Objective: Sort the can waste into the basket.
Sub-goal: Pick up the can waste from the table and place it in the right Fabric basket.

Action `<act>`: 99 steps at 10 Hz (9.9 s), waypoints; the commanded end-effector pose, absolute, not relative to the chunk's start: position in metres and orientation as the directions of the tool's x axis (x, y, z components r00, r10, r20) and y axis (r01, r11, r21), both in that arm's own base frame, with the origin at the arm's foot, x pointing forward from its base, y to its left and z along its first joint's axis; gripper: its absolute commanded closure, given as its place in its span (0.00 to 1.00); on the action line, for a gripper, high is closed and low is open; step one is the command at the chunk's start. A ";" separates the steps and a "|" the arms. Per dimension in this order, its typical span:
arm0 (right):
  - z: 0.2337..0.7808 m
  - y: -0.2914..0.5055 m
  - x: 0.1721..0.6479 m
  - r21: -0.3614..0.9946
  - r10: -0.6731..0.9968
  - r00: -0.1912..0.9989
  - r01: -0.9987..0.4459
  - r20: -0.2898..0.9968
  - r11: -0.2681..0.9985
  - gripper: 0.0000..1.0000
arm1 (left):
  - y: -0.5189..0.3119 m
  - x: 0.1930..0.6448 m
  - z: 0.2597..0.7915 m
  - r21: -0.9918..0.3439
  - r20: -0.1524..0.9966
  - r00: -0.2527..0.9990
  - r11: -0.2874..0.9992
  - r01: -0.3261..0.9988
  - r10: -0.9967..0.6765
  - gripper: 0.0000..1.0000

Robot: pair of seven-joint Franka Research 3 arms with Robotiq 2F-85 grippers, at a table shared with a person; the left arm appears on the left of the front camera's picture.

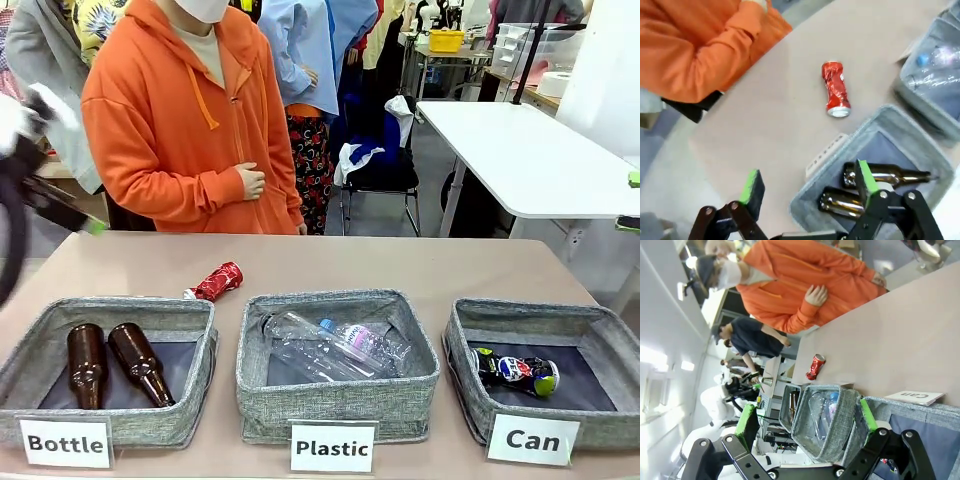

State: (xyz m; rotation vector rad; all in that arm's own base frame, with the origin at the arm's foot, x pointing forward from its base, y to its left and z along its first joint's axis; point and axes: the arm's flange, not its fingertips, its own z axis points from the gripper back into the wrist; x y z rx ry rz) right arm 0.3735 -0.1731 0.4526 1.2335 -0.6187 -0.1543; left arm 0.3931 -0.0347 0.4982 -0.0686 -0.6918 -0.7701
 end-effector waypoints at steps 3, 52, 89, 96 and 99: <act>0.456 -0.176 0.373 0.913 -0.421 0.833 -0.216 0.357 0.347 0.00 | -0.145 0.408 0.409 0.306 0.446 0.516 0.667 0.679 -0.731 0.06; 0.453 -0.173 0.373 0.914 -0.434 0.827 -0.215 0.357 0.343 0.00 | -0.107 0.315 0.492 0.091 0.513 0.024 0.082 0.993 -0.858 0.76; 0.496 -0.113 0.398 0.889 0.061 0.951 -0.305 0.303 0.340 0.00 | -0.384 0.383 0.542 -0.325 0.739 0.437 0.296 0.898 -0.513 0.00; 0.416 0.008 0.418 0.958 0.214 0.950 -0.256 0.226 0.127 0.00 | -0.050 0.388 0.438 -0.830 0.445 0.895 0.364 0.421 -0.022 0.00; 0.414 0.000 0.428 0.964 0.164 0.970 -0.208 0.181 0.164 0.00 | 0.042 0.347 0.390 -0.890 0.429 0.870 0.278 0.361 0.243 0.00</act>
